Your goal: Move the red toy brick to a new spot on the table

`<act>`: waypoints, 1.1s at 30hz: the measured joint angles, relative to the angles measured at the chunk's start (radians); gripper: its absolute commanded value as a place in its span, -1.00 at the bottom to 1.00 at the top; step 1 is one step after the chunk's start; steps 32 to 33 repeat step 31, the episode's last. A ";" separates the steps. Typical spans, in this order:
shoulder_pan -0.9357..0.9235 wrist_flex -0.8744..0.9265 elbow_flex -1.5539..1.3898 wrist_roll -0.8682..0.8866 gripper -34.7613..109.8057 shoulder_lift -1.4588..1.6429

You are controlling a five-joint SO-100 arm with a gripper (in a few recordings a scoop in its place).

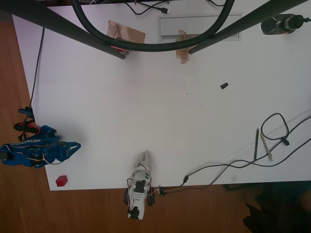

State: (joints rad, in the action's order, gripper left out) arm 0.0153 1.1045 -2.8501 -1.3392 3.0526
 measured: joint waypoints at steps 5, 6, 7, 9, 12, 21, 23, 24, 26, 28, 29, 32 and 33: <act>0.075 0.150 -0.221 -0.023 -0.52 0.229; 0.081 0.161 -0.238 -0.011 -0.52 0.238; 0.084 0.166 -0.250 0.000 -0.52 0.244; 0.094 0.166 -0.276 -0.008 -0.48 0.249; 0.109 0.155 -0.321 -0.100 -0.47 0.252; 0.103 0.129 -0.337 0.003 -0.47 0.256; 0.103 0.129 -0.337 0.009 -0.47 0.256; 0.103 0.129 -0.337 0.011 -0.47 0.256; 0.103 0.129 -0.337 0.011 -0.47 0.256; 0.103 0.129 -0.337 0.011 -0.47 0.256; 0.103 0.129 -0.337 0.011 -0.47 0.256; 0.098 0.129 -0.337 0.011 -0.47 0.258; 0.098 0.129 -0.337 0.011 -0.47 0.258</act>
